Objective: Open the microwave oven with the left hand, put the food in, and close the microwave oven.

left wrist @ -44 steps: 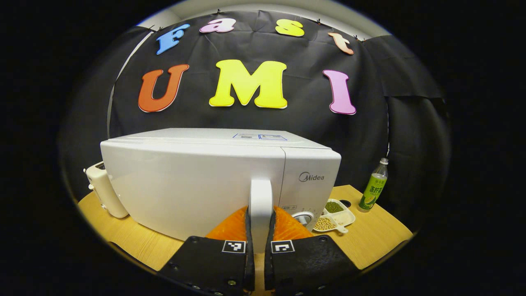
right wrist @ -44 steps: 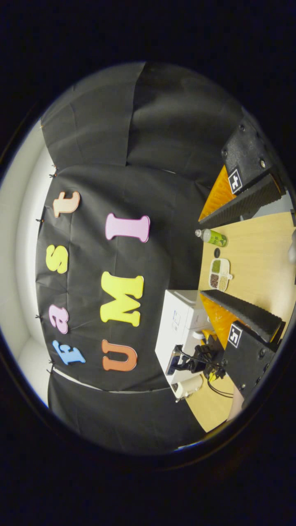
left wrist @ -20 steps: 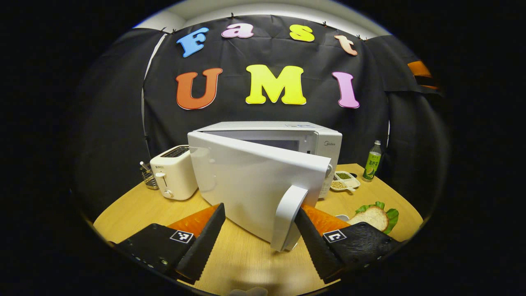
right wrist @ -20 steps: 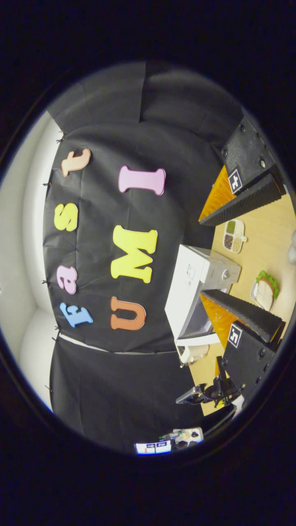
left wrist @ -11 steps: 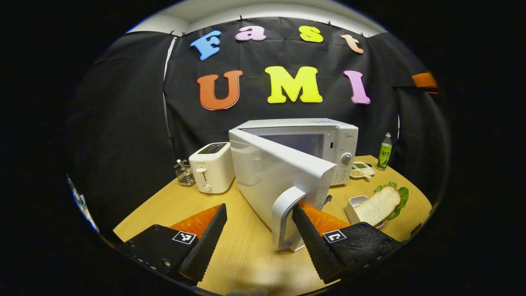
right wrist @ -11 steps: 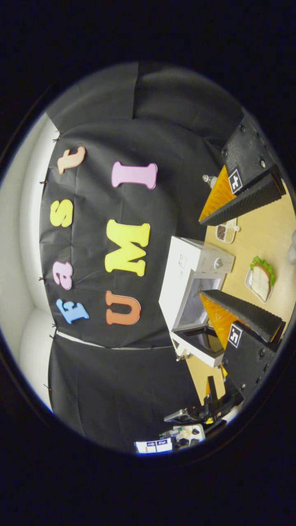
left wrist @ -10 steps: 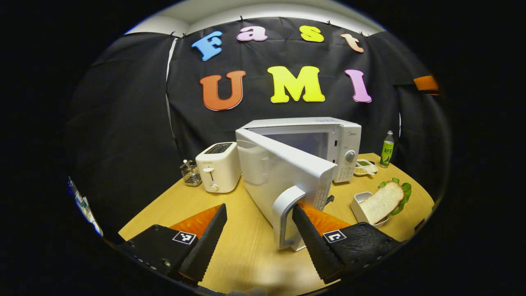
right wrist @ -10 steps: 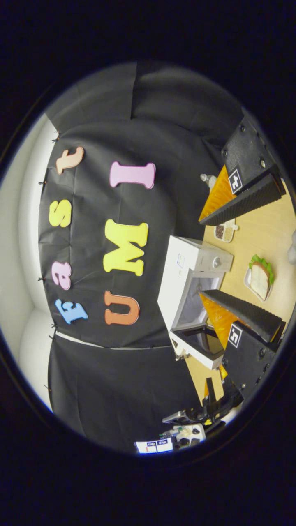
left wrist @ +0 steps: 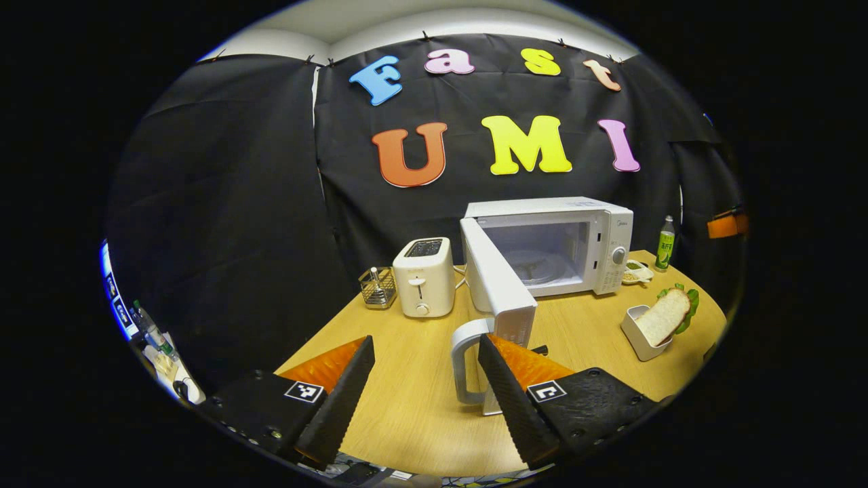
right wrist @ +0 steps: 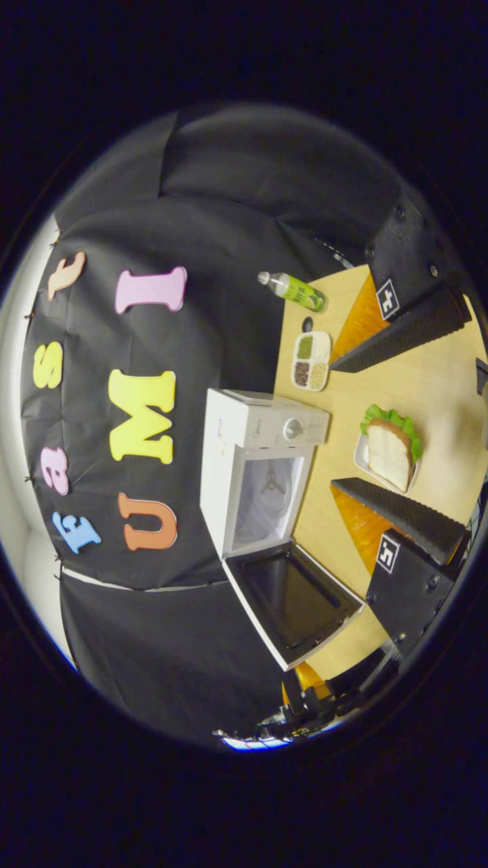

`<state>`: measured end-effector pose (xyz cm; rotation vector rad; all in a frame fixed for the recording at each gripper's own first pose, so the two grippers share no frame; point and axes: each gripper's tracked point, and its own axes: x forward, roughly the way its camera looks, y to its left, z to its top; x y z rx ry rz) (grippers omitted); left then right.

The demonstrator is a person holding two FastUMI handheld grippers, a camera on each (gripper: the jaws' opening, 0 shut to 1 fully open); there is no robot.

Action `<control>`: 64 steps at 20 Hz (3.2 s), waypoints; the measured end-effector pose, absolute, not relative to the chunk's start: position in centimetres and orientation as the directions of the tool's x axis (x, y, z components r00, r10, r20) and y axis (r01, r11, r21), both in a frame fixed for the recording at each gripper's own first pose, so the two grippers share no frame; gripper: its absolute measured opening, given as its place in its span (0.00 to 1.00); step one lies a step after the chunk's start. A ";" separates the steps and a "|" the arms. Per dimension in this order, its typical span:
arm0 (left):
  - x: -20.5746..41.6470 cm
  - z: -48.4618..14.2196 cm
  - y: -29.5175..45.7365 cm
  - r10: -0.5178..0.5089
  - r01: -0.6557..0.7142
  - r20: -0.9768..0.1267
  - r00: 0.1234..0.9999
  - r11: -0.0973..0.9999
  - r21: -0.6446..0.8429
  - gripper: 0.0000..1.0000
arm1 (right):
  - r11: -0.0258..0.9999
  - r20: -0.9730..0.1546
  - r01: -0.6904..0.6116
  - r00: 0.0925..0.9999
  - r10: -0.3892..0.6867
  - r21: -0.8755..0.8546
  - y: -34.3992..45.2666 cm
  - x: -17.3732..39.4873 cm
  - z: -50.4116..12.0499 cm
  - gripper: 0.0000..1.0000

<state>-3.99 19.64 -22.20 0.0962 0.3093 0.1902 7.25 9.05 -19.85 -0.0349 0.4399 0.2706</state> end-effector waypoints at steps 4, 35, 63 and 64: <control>-4.2 -20.3 19.9 0.192 -0.160 -0.278 0.941 0.978 0.134 0.93 | 0.959 -0.560 -0.233 0.779 0.284 0.163 9.3 9.2 -26.5 0.98; -6.1 -14.4 14.0 0.159 -0.122 -0.240 0.958 0.979 0.164 0.96 | 0.609 -0.288 -0.119 0.800 0.526 0.784 24.5 20.9 -20.9 0.33; -4.5 -15.1 15.7 0.092 -0.049 -0.301 0.949 0.988 0.148 0.96 | 0.678 -0.233 0.128 0.970 0.065 0.724 36.6 40.0 -32.4 0.67; -4.3 -15.2 15.9 0.096 -0.051 -0.298 0.950 0.987 0.156 0.96 | 0.733 -0.238 0.124 0.970 0.053 0.669 36.2 39.8 -32.2 0.65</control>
